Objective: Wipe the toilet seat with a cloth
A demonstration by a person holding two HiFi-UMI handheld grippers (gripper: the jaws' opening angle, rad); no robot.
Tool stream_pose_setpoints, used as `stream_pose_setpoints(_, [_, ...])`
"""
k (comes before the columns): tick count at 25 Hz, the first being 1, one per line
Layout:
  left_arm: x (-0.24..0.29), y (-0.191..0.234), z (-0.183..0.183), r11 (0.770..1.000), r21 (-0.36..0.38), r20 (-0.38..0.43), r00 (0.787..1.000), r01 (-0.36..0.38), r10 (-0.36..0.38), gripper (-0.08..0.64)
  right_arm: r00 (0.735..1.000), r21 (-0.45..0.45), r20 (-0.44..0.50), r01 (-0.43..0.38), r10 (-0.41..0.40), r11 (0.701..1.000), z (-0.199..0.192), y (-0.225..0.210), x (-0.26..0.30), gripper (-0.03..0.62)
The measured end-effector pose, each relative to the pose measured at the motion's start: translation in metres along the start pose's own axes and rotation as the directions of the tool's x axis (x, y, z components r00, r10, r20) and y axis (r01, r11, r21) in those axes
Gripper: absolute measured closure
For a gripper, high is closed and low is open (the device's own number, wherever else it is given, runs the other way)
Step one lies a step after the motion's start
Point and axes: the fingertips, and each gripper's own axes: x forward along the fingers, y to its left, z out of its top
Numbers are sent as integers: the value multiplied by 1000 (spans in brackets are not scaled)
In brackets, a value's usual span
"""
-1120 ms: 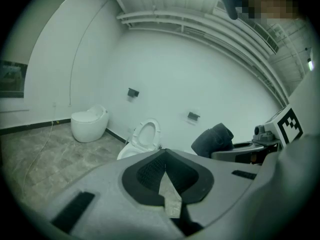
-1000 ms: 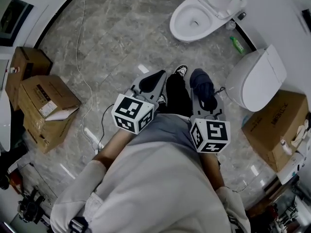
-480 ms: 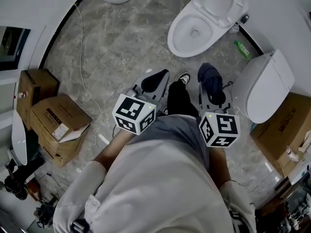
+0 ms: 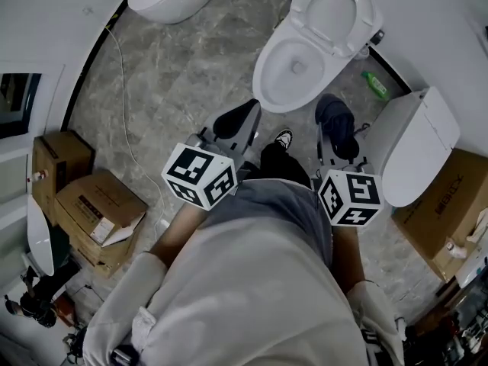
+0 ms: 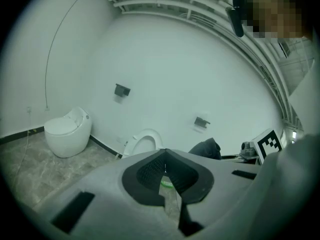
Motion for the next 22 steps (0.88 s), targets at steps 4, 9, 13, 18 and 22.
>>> stream_pose_setpoints(4, [19,9,15,1000,-9,1,1000,7,-7,551,1000,10,1,9,-9,1000,12,-10,10,518])
stream_pose_setpoints(9, [45,19,29,999,-6,-17,999,36,-36,551,999,16,-14,38,-38,999,17,-22,22,518])
stream_pose_setpoints(13, [74,27,43,996,9,-39,995,88,-87,551,995,72,-20,97,-96,993,21,-34,38,518])
stream_pose_setpoints(18, [122,34,50,969,77,-161,962,236,-221,551,986,156,-36,165,-161,974,31,-52,71,518])
stream_pose_setpoints(22, [153,49,62,939,107,-243,924,328,-296,551,973,246,-38,229,-227,942,45,-60,102,518])
